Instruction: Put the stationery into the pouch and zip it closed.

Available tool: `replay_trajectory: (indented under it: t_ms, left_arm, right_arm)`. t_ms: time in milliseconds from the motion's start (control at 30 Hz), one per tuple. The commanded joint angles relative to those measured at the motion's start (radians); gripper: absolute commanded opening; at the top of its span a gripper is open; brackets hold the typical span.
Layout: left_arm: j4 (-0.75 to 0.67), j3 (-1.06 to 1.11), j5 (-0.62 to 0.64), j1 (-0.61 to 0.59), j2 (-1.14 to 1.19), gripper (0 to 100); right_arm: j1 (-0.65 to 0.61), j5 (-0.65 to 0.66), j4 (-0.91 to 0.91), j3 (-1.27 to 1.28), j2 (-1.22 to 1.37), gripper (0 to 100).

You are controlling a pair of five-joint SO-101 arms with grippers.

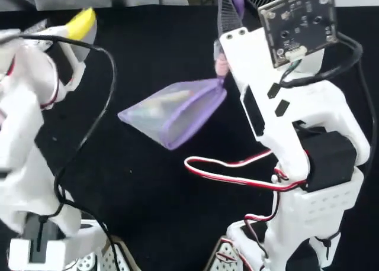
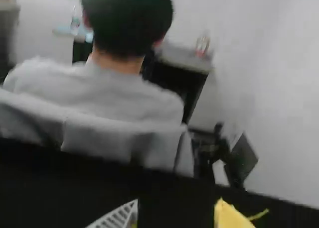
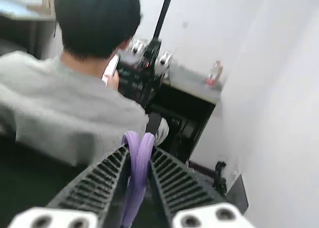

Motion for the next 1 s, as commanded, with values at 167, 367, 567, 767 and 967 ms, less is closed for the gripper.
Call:
replay_trajectory:
  t_ms: [167,367,567,767,967]
  left_arm:
    - [-0.187,0.624,0.006,-0.044,-0.147,24]
    - [-0.342,0.931,0.011,-0.065,-0.272,24]
    - [-0.509,1.204,0.012,-0.134,-0.465,24]
    - [-0.629,1.394,0.012,-0.13,-0.704,24]
    - [-0.672,1.495,0.081,-0.128,-0.893,24]
  right_arm:
    - [-0.071,-0.009,-0.107,-0.332,0.013,1.4]
    - [-0.089,-0.009,-0.071,-0.458,0.067,1.4]
    - [-0.092,-0.011,0.055,-0.424,0.119,1.2]
    - [-0.089,-0.009,0.0,-0.412,0.209,1.2]
    - [-0.087,-0.009,-0.084,-0.414,0.252,1.2]
